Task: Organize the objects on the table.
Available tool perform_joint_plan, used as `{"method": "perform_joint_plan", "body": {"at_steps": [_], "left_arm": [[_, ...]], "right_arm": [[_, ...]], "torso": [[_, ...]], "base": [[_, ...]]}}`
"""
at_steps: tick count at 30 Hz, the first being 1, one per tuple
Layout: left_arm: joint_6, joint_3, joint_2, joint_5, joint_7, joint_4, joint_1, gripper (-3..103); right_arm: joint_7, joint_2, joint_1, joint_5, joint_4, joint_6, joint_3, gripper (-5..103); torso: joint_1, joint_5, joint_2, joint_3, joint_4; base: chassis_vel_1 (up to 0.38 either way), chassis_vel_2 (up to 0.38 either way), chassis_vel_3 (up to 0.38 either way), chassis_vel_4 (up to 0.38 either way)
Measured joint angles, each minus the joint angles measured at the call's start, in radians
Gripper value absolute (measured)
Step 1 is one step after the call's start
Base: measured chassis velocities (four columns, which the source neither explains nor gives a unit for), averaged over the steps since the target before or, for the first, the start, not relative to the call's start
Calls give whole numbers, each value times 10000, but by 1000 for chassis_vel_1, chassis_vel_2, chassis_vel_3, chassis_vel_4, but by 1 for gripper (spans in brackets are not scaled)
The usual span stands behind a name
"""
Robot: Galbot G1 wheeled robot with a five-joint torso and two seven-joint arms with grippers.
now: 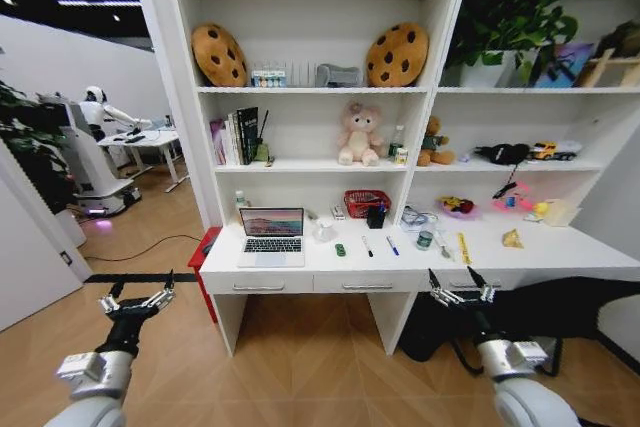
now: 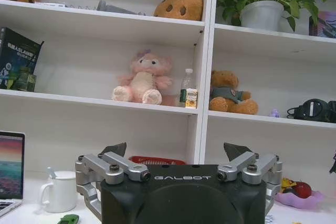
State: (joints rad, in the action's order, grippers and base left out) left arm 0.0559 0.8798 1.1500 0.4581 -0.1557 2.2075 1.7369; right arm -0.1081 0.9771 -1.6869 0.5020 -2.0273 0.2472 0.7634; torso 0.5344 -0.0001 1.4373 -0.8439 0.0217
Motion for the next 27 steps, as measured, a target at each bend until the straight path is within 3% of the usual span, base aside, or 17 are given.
{"method": "perform_joint_plan", "body": {"at_steps": [9, 11, 16, 17, 20, 22, 26, 27], "left_arm": [[2, -47, 78, -14, -11, -15, -45, 98], [1, -45, 78, -18, -56, -66, -80, 97], [2, -13, 75, 8, -133, -100, -118, 94], [2, -9, 70, 28, -146, -101, -129, 97], [1, 5, 55, 33, -161, -97, -141, 97], [-2, 4, 68, 43, -174, -110, -154, 98], [-2, 5, 82, 43, -233, -123, -181, 98], [-17, 4, 82, 61, -258, -126, -202, 98]], "right_arm": [[-114, 9, 68, -122, 64, 3, -20, 100], [-144, 23, 69, -163, 139, 3, -78, 100], [-163, 85, 84, -213, 150, 3, -155, 100], [-173, 97, 102, -234, 152, 3, -188, 100], [-198, 102, 198, -269, 184, -7, -265, 100], [-220, 101, 248, -270, 189, -8, -299, 100], [-274, 122, 295, -220, 229, -9, -373, 100], [-294, 135, 296, -209, 244, -6, -394, 100]], "torso": [[0, 0, 0, 0, -7], [0, -1, 0, 0, 4], [1, 5, -1, 0, -6], [2, -6, -1, 0, 5], [4, 14, -3, -2, -7], [1, -16, 0, 1, 3], [6, 16, -5, -3, -7], [12, -11, -5, -3, 6]], "base": [[-263, 260, 261, -267], [-342, 327, 320, -319], [-360, 343, 348, -365], [-373, 370, 363, -354], [-345, 396, 366, -365], [-381, 350, 367, -347], [-311, 345, 348, -309], [-277, 260, 264, -269]]}}
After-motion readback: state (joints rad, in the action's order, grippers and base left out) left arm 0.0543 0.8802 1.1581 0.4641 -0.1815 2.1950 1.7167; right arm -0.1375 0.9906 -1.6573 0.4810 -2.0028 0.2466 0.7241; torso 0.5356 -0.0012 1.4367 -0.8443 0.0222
